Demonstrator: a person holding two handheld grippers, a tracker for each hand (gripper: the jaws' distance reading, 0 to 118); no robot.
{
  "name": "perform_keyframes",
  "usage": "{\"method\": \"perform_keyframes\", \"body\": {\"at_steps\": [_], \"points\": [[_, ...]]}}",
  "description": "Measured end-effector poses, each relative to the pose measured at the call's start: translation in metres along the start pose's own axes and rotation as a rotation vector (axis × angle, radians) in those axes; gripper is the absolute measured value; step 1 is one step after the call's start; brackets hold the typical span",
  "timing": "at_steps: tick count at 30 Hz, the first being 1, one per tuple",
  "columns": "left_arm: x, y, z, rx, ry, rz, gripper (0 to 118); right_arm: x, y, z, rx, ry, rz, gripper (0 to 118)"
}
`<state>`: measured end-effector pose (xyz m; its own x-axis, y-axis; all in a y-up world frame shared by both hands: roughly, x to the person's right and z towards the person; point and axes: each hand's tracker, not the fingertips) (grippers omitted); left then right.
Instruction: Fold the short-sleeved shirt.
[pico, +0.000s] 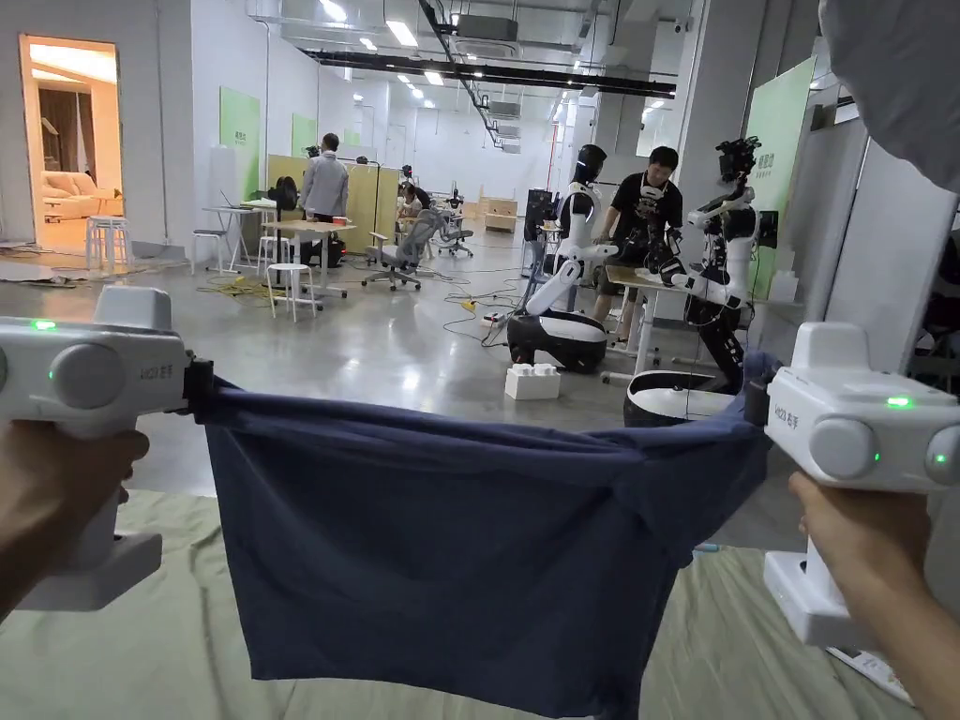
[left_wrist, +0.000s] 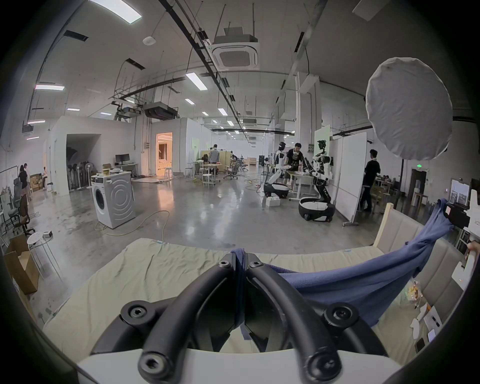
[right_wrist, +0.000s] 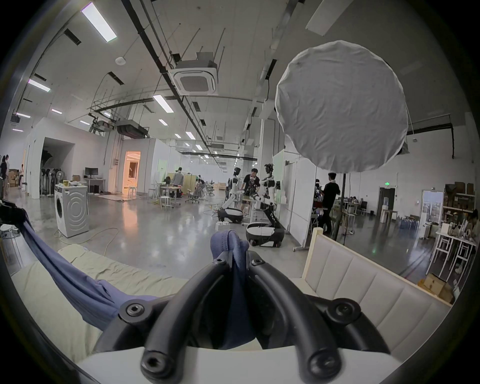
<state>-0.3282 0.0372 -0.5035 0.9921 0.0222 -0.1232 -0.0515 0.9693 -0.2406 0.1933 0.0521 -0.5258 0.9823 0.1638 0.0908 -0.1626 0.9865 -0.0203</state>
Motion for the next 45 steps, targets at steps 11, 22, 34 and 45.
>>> {"method": "perform_keyframes", "body": {"at_steps": [11,22,34,45], "points": [[-0.002,-0.157,0.061,-0.119,-0.04,-0.006,6,0.005,-0.142,0.088,-0.246,0.02,-0.049,9],[-0.025,-0.295,0.173,-0.272,-0.059,0.073,6,0.014,-0.233,0.23,-0.413,0.049,0.008,9],[-0.023,-0.401,0.245,-0.582,-0.038,0.049,6,0.003,-0.314,0.313,-0.642,0.056,0.093,9],[-0.005,-0.439,0.215,-0.762,-0.05,0.061,6,-0.003,-0.374,0.304,-0.804,0.036,0.089,10]]}}
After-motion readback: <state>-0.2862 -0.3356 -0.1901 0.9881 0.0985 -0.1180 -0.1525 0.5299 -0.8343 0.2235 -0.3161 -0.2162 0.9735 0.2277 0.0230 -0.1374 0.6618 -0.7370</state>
